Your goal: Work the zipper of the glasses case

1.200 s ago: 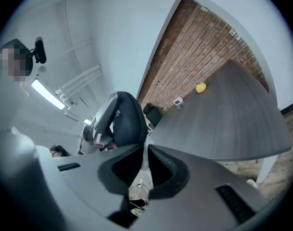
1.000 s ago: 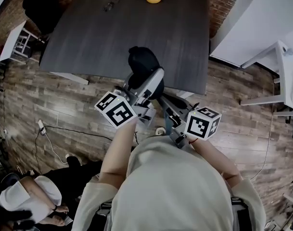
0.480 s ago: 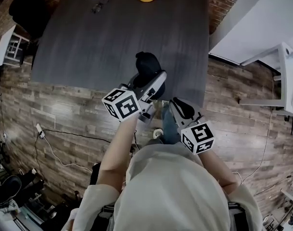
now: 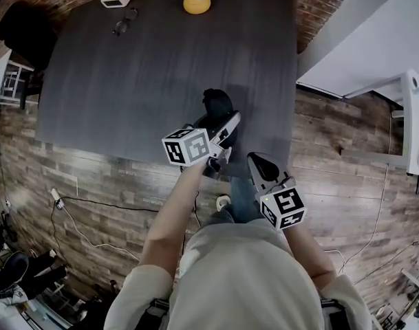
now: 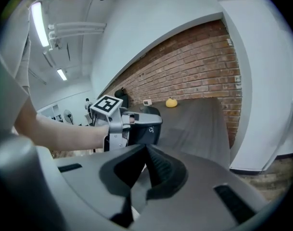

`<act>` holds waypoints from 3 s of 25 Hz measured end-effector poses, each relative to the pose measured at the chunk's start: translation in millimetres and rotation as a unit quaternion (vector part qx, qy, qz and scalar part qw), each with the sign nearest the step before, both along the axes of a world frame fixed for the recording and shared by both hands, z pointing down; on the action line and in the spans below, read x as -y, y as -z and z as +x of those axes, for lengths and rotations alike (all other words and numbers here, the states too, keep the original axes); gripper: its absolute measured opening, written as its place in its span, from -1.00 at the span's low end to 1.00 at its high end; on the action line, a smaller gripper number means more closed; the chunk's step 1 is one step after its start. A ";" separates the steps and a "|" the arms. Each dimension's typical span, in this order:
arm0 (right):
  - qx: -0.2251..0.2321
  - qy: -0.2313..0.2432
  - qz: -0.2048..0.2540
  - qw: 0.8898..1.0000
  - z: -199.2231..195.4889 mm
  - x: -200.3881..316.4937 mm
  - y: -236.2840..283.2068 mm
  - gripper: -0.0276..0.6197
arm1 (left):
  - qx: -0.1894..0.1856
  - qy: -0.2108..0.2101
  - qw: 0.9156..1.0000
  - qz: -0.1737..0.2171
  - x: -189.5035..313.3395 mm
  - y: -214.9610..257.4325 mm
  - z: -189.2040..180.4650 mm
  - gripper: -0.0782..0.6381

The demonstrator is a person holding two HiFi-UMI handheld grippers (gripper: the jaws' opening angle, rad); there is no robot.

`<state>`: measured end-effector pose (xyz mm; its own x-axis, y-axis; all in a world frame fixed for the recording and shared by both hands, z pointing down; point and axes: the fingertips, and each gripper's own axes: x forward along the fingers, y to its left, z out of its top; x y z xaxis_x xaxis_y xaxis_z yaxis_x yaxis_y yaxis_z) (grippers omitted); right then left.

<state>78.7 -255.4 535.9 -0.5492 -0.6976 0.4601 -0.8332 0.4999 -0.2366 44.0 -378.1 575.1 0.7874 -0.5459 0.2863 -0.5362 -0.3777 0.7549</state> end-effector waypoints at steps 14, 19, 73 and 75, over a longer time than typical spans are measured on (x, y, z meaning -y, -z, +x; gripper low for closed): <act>0.007 0.034 -0.014 0.999 -5.6 32.6 -12.7 -0.91 | 0.116 0.002 0.993 -0.028 43.1 -37.5 -1.1 -0.03; 0.007 0.037 -0.015 0.999 -6.2 31.2 -11.5 -0.91 | 0.147 0.045 0.987 -0.054 53.5 -45.7 -28.8 0.12; 0.001 0.024 0.193 0.981 -43.5 -198.1 124.7 -0.91 | 0.202 0.160 0.950 0.175 -296.3 140.3 -144.9 -0.73; 0.003 0.022 0.190 0.981 -42.8 -202.2 121.7 -0.91 | 0.202 0.161 0.950 0.174 -300.8 139.0 -147.6 -0.75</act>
